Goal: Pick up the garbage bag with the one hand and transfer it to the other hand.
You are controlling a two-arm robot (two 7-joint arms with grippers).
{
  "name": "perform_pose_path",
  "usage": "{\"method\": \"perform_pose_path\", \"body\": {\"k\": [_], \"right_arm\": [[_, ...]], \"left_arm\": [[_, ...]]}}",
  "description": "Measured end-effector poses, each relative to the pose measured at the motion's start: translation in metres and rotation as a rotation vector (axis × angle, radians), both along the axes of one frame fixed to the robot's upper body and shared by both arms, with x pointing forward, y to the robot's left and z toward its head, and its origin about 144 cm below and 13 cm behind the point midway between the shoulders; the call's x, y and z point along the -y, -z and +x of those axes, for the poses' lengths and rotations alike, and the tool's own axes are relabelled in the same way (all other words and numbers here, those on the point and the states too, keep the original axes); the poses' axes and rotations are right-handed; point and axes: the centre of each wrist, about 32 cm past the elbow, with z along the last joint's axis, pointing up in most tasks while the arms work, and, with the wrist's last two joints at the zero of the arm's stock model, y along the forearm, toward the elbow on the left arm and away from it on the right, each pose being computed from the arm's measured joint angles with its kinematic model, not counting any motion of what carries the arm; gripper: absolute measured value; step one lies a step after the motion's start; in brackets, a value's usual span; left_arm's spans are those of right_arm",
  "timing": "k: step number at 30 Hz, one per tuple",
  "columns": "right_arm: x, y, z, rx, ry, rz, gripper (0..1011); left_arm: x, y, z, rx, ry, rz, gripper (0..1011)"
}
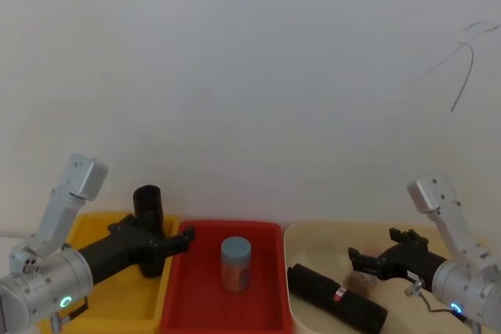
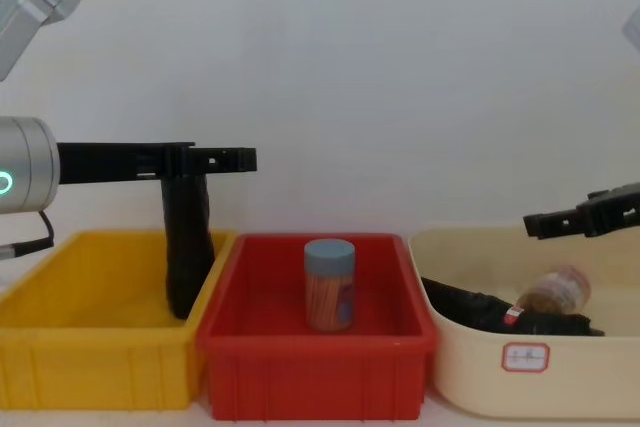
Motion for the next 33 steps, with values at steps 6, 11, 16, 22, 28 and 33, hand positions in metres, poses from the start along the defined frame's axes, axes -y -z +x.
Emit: {"method": "perform_pose_path", "body": {"k": [6,11,16,22,28,33], "right_arm": [[-0.004,0.002,-0.011,0.059,-0.006,0.048,999],[-0.010,0.004,-0.023,0.115,-0.012,0.094,1000],[-0.019,0.009,-0.040,0.183,-0.023,0.159,1000],[-0.030,0.016,-0.061,0.248,-0.035,0.239,999],[-0.037,0.020,-0.077,0.296,-0.041,0.296,1000],[-0.041,0.021,-0.085,0.317,-0.043,0.323,999]], "left_arm": [[0.002,0.001,0.000,-0.002,0.021,-0.006,1000],[0.006,0.001,0.002,-0.007,0.044,-0.018,1001],[0.010,0.002,0.003,-0.011,0.065,-0.025,1001],[0.015,0.002,0.005,-0.014,0.088,-0.032,1001],[0.018,0.002,0.006,-0.015,0.102,-0.035,1001],[0.020,0.002,0.006,-0.016,0.109,-0.036,1000]]}}
